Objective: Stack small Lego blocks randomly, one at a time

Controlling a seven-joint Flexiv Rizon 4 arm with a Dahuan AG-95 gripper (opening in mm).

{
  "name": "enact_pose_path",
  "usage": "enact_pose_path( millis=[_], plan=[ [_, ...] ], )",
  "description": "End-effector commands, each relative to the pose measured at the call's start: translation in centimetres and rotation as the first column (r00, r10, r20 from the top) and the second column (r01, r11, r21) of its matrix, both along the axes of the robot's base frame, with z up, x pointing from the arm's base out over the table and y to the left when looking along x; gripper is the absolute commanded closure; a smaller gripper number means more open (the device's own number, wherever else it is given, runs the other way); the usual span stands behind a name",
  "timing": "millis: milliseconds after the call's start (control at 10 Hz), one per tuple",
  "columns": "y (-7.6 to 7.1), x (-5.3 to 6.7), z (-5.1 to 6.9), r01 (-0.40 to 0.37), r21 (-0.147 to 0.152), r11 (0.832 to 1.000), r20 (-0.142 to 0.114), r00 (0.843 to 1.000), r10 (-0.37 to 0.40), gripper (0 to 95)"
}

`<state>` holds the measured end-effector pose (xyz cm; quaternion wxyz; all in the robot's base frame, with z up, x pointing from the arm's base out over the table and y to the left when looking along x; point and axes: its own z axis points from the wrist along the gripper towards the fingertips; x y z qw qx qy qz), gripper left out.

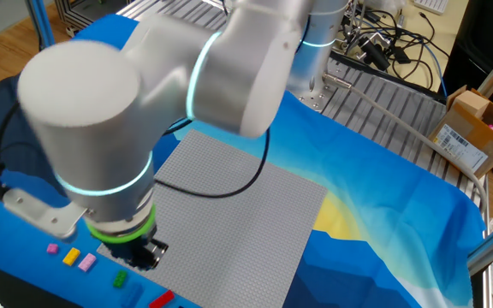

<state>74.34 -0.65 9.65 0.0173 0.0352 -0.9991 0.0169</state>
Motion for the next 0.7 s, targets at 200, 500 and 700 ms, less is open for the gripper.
enact_pose_path(
  millis=[200, 500, 700],
  plan=[
    [0.07, 0.56, -0.07, 0.046, -0.006, 0.999, -0.035, 0.998, -0.046, 76.0],
    [0.07, 0.56, -0.07, 0.005, -0.014, 1.0, -0.048, 0.999, -0.006, 76.0],
    [0.07, 0.56, -0.07, -0.018, -0.028, 0.999, -0.04, 0.999, 0.017, 57.0]
  ],
)
